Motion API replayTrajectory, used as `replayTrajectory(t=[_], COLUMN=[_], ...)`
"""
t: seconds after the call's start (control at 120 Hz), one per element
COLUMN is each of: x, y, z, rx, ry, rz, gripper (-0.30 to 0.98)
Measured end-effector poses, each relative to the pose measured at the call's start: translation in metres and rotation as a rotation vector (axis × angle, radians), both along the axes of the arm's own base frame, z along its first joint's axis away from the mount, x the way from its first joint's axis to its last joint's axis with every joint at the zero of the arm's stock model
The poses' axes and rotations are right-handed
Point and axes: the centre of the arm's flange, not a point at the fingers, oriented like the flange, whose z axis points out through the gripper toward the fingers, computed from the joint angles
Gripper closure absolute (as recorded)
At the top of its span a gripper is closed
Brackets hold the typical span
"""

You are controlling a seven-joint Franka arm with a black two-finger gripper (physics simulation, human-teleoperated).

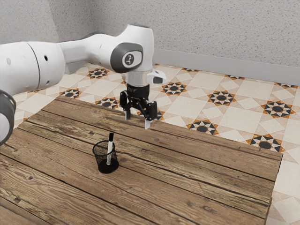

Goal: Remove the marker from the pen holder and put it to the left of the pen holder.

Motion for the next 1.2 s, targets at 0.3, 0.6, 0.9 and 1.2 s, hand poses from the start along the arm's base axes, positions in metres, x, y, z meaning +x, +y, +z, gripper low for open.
replayTrajectory(t=[0.3,0.6,0.9,1.2], x=[-0.029,-0.038,-0.026,-0.015], y=[0.059,0.09,0.09,0.089], z=[-0.014,-0.045,-0.077,-0.091], rx=[0.08,0.068,0.043,0.03], ry=[0.021,0.046,0.081,0.09], rz=[-0.008,-0.03,-0.075,-0.105], gripper=[0.0,0.01,0.0,0.01])
